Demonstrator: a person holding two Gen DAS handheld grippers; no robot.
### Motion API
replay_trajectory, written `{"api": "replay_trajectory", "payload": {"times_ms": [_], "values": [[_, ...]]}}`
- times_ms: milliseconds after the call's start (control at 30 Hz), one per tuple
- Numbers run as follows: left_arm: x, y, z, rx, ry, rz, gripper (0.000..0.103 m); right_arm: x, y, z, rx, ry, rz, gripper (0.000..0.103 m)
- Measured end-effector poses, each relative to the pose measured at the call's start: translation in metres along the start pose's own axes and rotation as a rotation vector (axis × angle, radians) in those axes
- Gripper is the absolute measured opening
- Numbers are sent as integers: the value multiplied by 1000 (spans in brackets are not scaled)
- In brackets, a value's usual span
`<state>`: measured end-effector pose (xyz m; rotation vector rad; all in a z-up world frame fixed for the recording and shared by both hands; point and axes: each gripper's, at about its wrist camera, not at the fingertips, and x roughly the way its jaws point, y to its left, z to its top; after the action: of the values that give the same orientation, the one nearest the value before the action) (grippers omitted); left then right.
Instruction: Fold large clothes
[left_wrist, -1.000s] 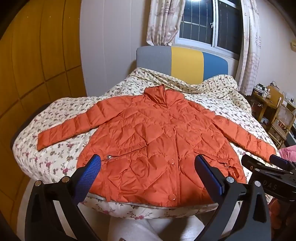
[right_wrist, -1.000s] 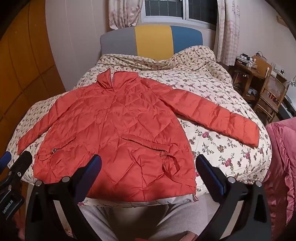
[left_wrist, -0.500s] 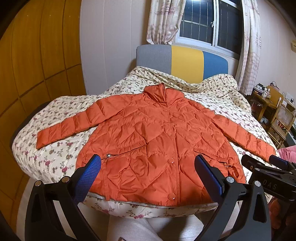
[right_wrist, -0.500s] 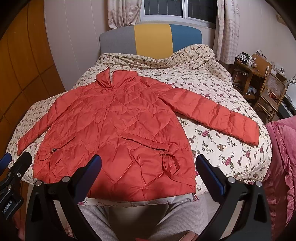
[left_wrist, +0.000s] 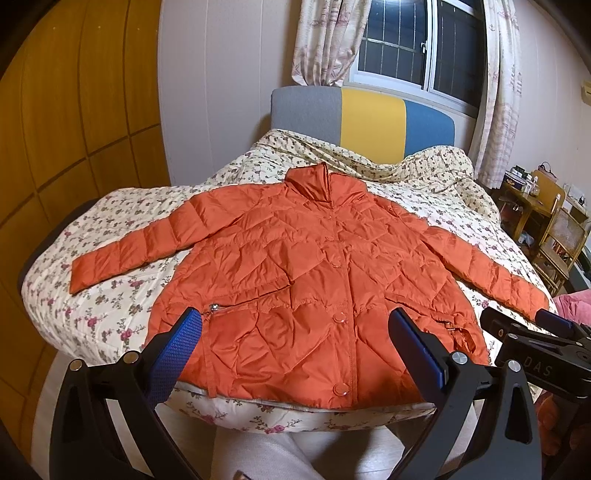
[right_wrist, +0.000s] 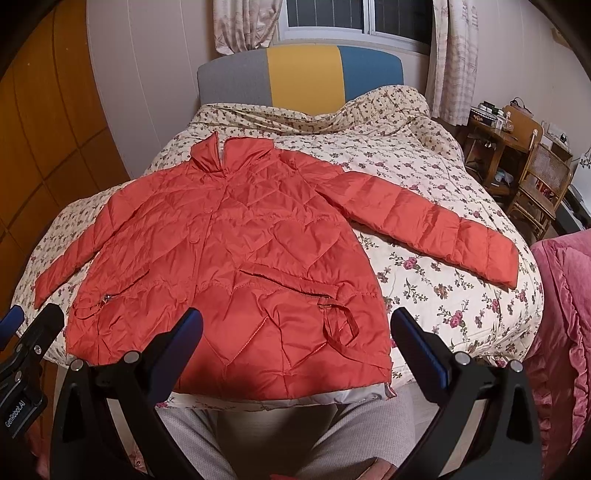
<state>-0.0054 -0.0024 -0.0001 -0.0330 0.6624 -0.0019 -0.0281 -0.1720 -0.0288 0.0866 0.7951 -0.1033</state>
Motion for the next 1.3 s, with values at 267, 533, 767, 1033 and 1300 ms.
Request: {"api": "replay_trajectory", "payload": {"times_ms": [267, 533, 767, 1033, 1300], "values": [[1, -1, 0, 1, 3, 0, 100, 2, 0, -1, 0, 10, 0, 101], [2, -3, -2, 4, 10, 1, 100, 2, 0, -1, 0, 13, -1, 101], [3, -4, -2, 4, 13, 0, 100, 3, 0, 0, -1, 18, -1, 101], [3, -4, -2, 4, 18, -1, 100, 5, 1, -1, 0, 23, -4, 101], [7, -6, -5, 1, 31, -1, 100, 8, -1, -2, 3, 27, -10, 101]]}}
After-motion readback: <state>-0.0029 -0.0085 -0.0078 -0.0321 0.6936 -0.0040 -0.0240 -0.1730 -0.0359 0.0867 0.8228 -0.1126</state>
